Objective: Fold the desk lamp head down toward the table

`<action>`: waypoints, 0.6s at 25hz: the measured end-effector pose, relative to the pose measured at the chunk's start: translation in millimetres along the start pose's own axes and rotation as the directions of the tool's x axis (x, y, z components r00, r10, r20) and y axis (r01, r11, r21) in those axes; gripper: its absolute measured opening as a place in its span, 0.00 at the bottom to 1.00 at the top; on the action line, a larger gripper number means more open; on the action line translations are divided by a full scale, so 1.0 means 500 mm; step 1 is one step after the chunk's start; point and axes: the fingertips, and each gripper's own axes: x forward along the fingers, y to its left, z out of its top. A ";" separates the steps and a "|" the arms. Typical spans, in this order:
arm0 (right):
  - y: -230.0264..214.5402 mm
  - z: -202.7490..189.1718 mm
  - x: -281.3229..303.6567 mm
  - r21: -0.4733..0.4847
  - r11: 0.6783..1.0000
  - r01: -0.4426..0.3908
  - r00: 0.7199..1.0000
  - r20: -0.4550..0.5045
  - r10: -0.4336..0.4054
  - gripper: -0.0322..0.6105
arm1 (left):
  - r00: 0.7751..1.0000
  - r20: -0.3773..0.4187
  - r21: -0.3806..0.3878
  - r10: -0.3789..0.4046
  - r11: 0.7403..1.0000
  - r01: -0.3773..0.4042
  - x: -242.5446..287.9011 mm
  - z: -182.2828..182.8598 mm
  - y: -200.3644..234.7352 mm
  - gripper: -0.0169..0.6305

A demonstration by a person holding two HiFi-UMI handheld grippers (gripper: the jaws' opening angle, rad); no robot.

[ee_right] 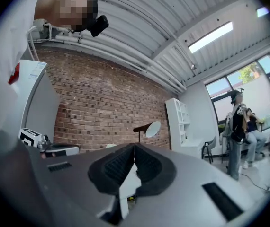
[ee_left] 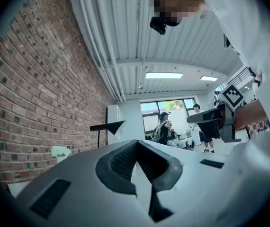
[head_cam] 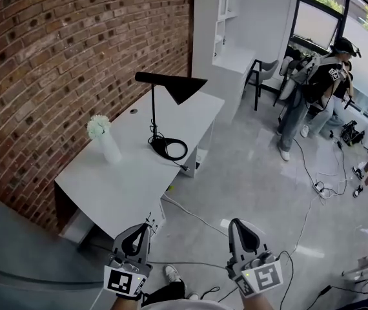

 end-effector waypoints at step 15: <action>0.060 -0.021 0.266 -0.074 0.994 -0.085 0.995 -0.051 0.081 0.08 | 1.000 0.004 -0.071 -0.024 0.997 0.024 0.124 -0.089 0.170 0.04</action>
